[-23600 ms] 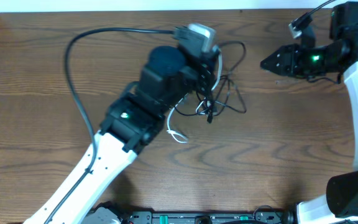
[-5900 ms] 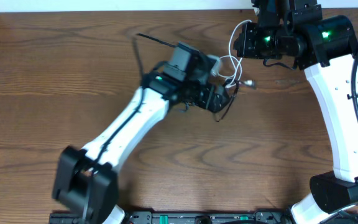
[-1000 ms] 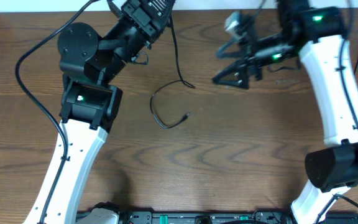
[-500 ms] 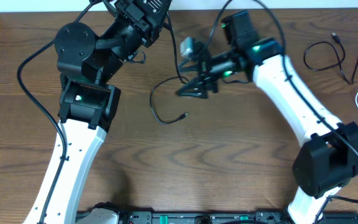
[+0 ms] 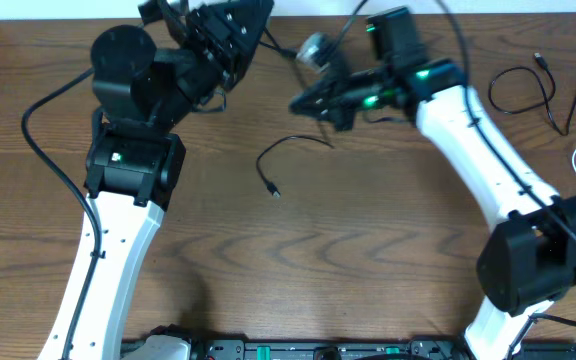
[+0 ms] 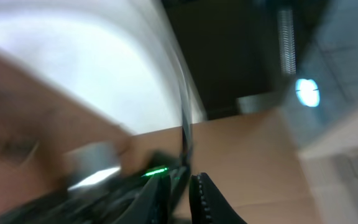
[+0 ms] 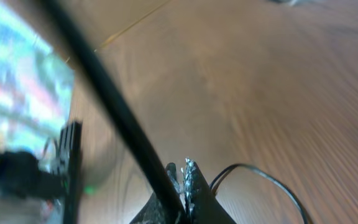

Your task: Untangle cables

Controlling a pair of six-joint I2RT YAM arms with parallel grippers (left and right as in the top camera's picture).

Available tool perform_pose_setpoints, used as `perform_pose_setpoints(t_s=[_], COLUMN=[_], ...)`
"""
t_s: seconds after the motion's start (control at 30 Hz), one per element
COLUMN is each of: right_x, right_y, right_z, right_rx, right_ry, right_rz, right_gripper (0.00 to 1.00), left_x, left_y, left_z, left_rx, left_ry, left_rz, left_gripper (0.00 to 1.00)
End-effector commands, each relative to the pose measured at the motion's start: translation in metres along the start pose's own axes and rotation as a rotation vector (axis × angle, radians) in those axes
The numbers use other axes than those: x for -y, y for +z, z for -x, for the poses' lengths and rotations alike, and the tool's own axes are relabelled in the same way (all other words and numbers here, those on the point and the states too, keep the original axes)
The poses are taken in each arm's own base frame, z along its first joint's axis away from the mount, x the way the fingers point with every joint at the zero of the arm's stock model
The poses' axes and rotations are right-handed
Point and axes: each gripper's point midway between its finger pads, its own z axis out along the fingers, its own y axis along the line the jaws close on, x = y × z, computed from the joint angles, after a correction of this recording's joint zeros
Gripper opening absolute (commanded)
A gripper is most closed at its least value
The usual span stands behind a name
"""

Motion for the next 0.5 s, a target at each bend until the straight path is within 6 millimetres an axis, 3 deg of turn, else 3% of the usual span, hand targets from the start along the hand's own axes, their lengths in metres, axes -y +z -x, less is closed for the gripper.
perform_pose_setpoints(t_s=[0.0,0.07,0.1,0.13,0.17,0.33,0.47], right_x=[-0.002,-0.003,-0.005,-0.006,-0.011,-0.039,-0.054], right_y=[-0.062,-0.094,-0.119,-0.131,-0.149,-0.238,-0.321], right_z=[0.029,0.040,0.048,0.051,0.057,0.076,0.073], right_rx=[0.110,0.164,0.207,0.228,0.261,0.433,0.590], right_ry=[0.160,0.175,0.186,0.188,0.181,0.143,0.184], right_rz=[-0.093,-0.151,-0.209,-0.238,-0.275,-0.457,-0.666], right_gripper=[0.01,0.01,0.01,0.01,0.01,0.01,0.01], left_x=[-0.018,-0.047,-0.072,-0.081,-0.094,-0.145,-0.166], left_y=[-0.006,-0.007,-0.010,-0.011,-0.013,-0.022,-0.024], left_z=[-0.008,-0.017,-0.019,-0.020,-0.021,-0.035,-0.043], left_rx=[-0.042,-0.091,-0.107,-0.112,-0.119,-0.213,-0.271], left_ry=[0.177,0.233,0.246,0.245,0.238,0.221,0.221], left_rz=[0.081,0.183,0.279,0.314,0.368,0.542,0.602], left_gripper=[0.24,0.27,0.34,0.38,0.50,0.56,0.56])
